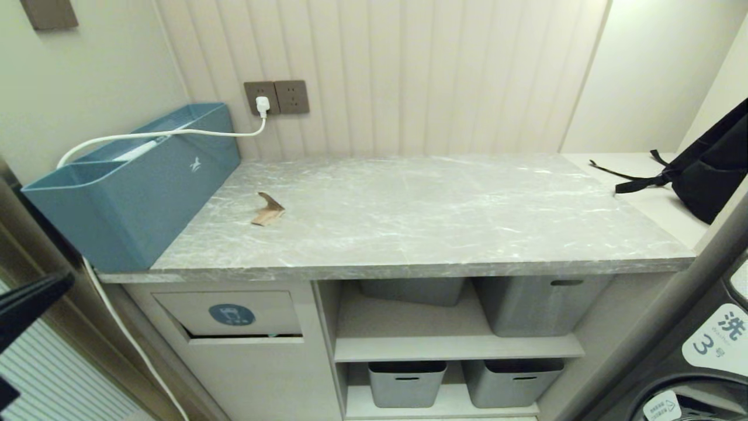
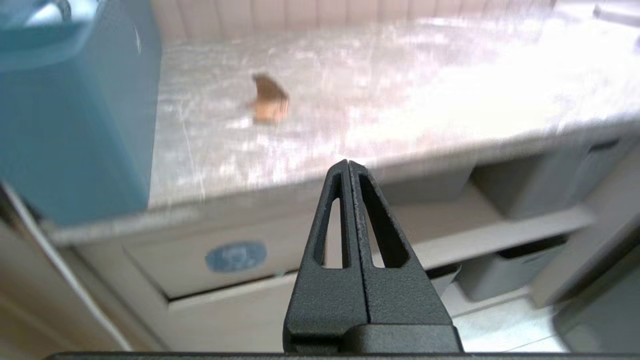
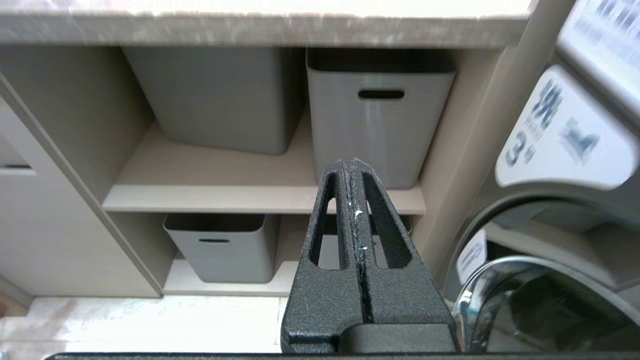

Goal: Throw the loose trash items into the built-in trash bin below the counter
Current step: Pick up the garbage

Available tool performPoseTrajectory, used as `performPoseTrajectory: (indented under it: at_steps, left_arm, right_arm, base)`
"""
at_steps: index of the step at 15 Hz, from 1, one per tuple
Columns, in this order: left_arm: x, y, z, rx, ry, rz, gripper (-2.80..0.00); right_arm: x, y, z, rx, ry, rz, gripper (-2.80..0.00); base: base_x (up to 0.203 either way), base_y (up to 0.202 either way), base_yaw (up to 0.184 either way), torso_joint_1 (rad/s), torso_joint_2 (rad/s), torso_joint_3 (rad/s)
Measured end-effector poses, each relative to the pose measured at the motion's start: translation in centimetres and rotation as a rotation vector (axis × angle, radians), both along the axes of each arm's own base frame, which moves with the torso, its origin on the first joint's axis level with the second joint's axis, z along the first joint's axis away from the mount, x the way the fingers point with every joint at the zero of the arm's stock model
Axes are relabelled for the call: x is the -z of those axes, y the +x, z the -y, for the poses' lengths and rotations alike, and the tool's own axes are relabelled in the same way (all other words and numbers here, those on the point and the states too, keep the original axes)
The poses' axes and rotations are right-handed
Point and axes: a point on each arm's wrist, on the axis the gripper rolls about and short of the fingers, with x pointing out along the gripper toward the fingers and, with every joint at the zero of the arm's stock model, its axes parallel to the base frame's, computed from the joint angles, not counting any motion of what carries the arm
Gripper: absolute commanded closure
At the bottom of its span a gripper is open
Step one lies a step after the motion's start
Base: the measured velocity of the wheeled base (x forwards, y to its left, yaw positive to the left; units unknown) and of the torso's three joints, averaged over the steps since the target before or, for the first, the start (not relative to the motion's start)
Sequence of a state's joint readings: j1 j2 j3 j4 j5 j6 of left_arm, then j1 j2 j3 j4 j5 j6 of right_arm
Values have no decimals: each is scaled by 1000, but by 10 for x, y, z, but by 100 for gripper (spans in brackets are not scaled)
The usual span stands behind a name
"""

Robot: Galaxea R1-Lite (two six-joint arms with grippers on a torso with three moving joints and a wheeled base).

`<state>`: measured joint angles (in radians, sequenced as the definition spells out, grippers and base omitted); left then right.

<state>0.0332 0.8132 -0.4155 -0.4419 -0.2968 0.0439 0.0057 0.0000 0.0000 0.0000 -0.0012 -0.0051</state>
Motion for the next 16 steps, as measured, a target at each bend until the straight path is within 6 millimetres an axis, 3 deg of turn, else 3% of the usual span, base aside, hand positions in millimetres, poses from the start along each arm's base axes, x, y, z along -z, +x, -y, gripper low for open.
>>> performPoseTrajectory:
  at_steps: [3,7,16]
  left_arm:
    - [-13,29,-1,2,-43,-46,0]
    - [-16,82,-2,6,-55,-144,0]
    - [22,204,26,67,-36,-353,0]
  right_arm:
    - [0,0,0,0,3,1,0]
    - [0,0,0,-1,4,0,0]
    - [0,0,0,-1,4,0,0]
  base:
    - [0,0,0,220,-457,-246]
    - [0,0,0,46,-83,-42]
    - [0,0,0,0,0,0]
